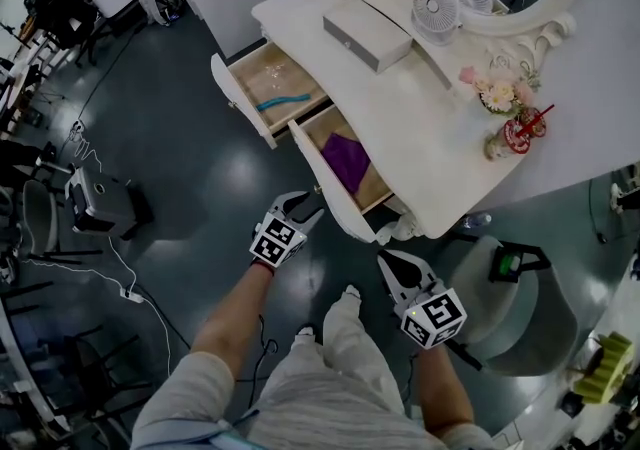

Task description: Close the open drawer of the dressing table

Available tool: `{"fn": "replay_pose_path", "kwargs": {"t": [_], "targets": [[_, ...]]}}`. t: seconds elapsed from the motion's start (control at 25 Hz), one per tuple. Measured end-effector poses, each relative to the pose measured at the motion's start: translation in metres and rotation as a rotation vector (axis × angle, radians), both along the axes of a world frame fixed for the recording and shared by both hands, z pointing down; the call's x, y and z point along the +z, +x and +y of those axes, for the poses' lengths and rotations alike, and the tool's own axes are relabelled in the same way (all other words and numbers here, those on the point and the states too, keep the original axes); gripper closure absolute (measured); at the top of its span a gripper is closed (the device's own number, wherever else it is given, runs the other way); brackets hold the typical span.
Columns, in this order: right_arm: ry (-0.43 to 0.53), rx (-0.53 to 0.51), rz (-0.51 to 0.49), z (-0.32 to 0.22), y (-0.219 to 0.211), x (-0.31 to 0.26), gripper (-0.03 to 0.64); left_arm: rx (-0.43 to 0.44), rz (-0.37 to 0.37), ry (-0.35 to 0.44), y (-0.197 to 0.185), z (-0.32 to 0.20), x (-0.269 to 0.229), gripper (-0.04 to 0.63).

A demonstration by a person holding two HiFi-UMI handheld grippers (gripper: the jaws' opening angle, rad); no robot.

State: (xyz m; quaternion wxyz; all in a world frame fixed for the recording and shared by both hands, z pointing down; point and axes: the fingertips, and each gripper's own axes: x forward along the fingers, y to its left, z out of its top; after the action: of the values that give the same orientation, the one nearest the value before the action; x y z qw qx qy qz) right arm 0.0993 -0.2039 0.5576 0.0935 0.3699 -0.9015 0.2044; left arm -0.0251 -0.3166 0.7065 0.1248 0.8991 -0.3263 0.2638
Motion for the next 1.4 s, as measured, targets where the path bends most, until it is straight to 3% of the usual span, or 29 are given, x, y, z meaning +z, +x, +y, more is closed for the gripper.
{"fn": "replay_pose_path", "kwargs": {"t": [0.2, 0.4, 1.0, 1.4], "targets": [[-0.005, 0.001, 0.006, -0.003, 0.008, 0.006, 0.606, -0.003, -0.110, -0.038, -0.007, -0.016, 0.034, 0.417], [-0.016, 0.008, 0.011, -0.007, 0.020, 0.010, 0.606, -0.009, -0.165, -0.084, -0.010, -0.028, 0.062, 0.417], [-0.018, 0.005, 0.003, -0.026, 0.028, 0.010, 0.606, 0.024, -0.247, -0.150, -0.001, -0.039, 0.098, 0.450], [-0.017, 0.018, 0.004, -0.030, 0.034, 0.011, 0.606, 0.013, -0.242, -0.146, 0.002, -0.047, 0.099, 0.492]]}}
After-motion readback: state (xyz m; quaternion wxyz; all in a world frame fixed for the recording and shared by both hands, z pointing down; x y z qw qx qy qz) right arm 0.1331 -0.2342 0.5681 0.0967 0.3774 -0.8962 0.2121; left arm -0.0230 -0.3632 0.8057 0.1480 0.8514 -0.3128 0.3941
